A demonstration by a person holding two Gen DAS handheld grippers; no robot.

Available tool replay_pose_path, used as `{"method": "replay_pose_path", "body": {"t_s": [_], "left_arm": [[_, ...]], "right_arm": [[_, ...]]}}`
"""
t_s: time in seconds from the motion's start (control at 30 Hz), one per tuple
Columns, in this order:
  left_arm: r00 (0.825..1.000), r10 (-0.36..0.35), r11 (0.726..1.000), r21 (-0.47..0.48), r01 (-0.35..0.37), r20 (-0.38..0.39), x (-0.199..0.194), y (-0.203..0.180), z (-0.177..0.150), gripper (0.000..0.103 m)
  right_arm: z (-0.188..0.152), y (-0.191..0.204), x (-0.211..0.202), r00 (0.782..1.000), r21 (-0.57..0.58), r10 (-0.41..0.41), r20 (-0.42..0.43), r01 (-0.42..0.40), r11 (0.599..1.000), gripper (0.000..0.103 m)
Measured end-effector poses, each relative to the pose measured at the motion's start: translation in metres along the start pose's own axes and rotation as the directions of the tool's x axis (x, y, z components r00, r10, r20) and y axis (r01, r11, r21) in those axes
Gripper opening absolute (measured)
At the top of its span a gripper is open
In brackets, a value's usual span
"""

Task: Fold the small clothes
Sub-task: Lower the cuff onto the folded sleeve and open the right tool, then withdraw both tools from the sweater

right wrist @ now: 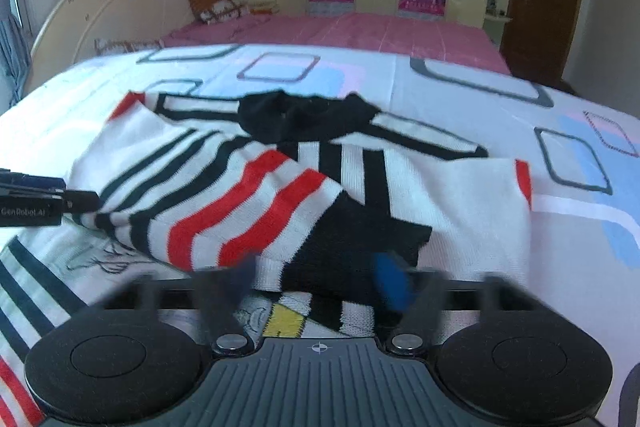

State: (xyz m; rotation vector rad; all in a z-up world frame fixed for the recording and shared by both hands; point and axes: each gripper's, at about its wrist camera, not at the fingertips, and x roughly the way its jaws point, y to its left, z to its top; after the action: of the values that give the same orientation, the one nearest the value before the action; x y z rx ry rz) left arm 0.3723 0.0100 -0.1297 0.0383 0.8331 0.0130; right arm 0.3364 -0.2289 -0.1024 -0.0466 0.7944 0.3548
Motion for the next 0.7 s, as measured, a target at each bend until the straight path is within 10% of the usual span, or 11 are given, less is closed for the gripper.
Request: {"method": "replay_pose_path", "body": {"t_s": [0.7], "left_arm": [[0.986,-0.166,0.984,0.065,0.168,-0.030,-0.083,0.008,-0.079,0.063]], "right_arm": [[-0.079,0.061,-0.105,0.998,0.036,-0.061,-0.010,0.061,0.997,0.070]]}}
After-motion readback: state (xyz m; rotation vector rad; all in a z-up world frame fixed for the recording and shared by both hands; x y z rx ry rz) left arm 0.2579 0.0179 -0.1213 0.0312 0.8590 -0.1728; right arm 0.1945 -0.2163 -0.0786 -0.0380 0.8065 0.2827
